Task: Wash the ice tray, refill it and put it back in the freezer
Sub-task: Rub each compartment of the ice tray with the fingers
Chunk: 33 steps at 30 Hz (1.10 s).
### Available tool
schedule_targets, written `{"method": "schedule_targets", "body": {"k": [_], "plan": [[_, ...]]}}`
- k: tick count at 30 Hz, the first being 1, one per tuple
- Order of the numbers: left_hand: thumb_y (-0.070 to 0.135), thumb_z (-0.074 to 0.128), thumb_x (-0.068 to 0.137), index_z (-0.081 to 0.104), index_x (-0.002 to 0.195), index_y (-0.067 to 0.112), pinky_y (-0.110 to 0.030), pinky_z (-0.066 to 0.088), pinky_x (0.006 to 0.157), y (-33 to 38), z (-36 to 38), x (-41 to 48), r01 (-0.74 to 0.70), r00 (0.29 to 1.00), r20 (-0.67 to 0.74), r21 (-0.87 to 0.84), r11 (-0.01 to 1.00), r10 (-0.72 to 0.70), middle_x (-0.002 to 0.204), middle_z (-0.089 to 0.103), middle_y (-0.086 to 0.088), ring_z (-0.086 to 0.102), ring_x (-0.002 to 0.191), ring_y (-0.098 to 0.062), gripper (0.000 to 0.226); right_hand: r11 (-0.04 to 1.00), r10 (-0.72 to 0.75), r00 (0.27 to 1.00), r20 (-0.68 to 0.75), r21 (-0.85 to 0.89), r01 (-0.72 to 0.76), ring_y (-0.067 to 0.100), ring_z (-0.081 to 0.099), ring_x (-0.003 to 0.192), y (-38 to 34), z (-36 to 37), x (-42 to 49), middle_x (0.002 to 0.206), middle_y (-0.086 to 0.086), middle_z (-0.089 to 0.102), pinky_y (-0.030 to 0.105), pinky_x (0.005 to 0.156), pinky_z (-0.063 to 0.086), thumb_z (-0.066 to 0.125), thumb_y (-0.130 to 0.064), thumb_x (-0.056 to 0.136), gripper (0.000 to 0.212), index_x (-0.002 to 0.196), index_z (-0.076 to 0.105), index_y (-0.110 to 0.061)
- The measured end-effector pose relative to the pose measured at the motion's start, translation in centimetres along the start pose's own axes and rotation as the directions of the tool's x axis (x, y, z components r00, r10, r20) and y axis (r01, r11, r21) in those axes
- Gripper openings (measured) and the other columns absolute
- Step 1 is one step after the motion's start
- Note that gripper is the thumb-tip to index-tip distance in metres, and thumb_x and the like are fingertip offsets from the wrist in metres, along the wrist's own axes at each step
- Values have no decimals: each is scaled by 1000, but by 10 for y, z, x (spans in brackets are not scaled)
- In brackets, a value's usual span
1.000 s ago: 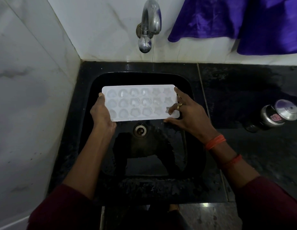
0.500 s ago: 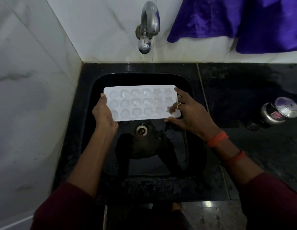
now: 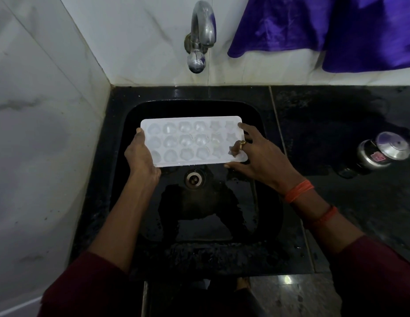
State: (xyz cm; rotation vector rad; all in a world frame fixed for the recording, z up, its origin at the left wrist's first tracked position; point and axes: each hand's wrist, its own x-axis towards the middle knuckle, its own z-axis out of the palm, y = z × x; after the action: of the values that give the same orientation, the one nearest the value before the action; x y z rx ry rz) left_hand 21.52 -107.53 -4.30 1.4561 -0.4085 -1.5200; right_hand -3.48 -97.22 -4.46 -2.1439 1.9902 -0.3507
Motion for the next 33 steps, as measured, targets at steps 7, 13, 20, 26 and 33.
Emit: {"method": "schedule_targets", "body": {"k": [7,13,20,26,33], "plan": [[41,57,104,73,110,12,-40,62,59,0,-3,-2,12,1000,15,-12,1000,-12,96,80,-7,78,80,-25,34,999,14,1000,-2,43,-14,30,54,130,-3,-2,-4,157,10,36,51,91,56,74,-53,82,51,115,70,-14],[41,56,104,72,115,11,-36,61,55,0,-3,-4,10,1000,8,2,1000,-10,100,79,-7,78,79,-24,35,996,40,998,45,72,-43,30,55,128,-7,-7,-3,156,11,38,50,97,52,76,-50,82,50,118,74,-15],[41,57,104,73,112,11,-36,61,57,-1,-3,-1,5,1000,4,-1,1000,-5,98,80,-6,78,80,-24,34,996,40,999,36,83,-43,34,55,129,-10,-9,-4,155,15,40,51,92,54,79,-46,81,43,109,69,-16],[42,57,104,73,116,11,-38,63,61,-2,-4,2,9,1000,8,1,1000,-9,102,80,-7,78,84,-25,37,996,51,998,35,69,-53,32,54,130,-12,-10,-7,159,11,33,49,97,52,76,-44,85,45,121,72,-18],[41,57,104,73,117,11,-39,63,61,-2,-4,2,8,1000,9,-6,1000,-7,103,79,-7,79,84,-25,36,997,33,999,16,68,-34,35,58,124,-12,-7,-7,157,11,38,50,86,56,71,-51,86,39,112,65,-23]]}}
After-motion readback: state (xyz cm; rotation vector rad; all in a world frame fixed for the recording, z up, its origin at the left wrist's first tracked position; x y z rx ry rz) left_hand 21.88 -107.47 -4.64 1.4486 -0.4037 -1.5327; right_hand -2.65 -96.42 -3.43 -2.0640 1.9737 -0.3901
